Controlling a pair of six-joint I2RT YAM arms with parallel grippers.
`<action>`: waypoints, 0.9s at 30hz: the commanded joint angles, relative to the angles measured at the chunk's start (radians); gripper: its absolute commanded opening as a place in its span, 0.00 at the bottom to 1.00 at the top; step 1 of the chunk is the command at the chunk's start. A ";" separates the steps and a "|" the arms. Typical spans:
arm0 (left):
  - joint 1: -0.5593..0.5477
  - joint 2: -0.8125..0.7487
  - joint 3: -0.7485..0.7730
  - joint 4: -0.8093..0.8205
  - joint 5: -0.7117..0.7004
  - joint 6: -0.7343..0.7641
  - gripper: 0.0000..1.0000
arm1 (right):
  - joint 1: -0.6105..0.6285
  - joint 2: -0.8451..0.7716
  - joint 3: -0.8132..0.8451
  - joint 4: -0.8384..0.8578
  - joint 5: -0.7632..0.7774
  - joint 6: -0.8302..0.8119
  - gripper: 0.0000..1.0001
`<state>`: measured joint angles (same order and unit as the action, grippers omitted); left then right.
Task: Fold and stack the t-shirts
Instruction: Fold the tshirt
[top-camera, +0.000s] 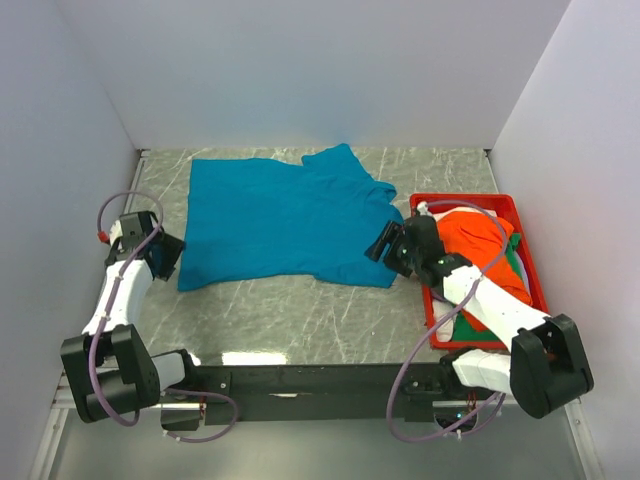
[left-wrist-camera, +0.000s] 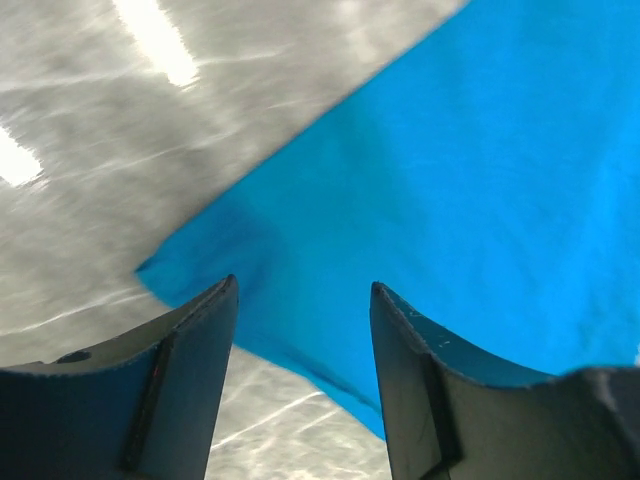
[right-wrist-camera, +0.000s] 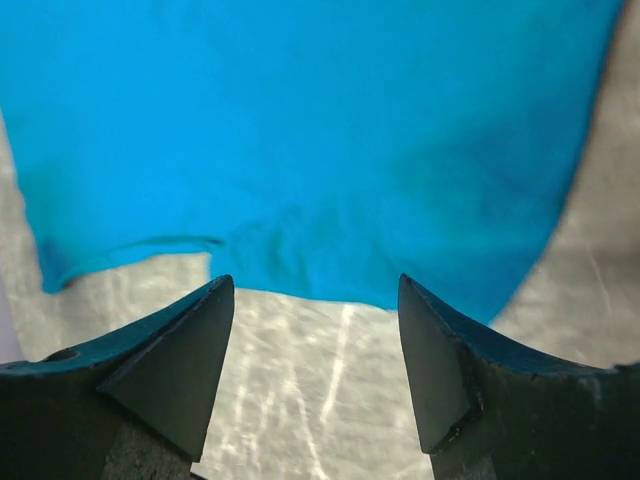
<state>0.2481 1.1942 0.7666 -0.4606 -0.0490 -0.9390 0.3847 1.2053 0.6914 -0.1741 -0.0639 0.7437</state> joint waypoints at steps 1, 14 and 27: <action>0.003 -0.044 -0.047 -0.041 -0.075 -0.040 0.60 | 0.005 -0.035 -0.059 0.064 0.084 0.060 0.72; 0.003 -0.068 -0.145 0.023 -0.020 -0.046 0.58 | -0.132 0.022 -0.027 -0.056 0.252 0.003 0.70; 0.002 -0.054 -0.153 0.027 -0.015 -0.024 0.61 | -0.214 -0.099 -0.093 -0.154 0.289 -0.033 0.70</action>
<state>0.2481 1.1427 0.6189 -0.4553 -0.0723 -0.9810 0.1917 1.1522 0.6312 -0.2504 0.1421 0.7376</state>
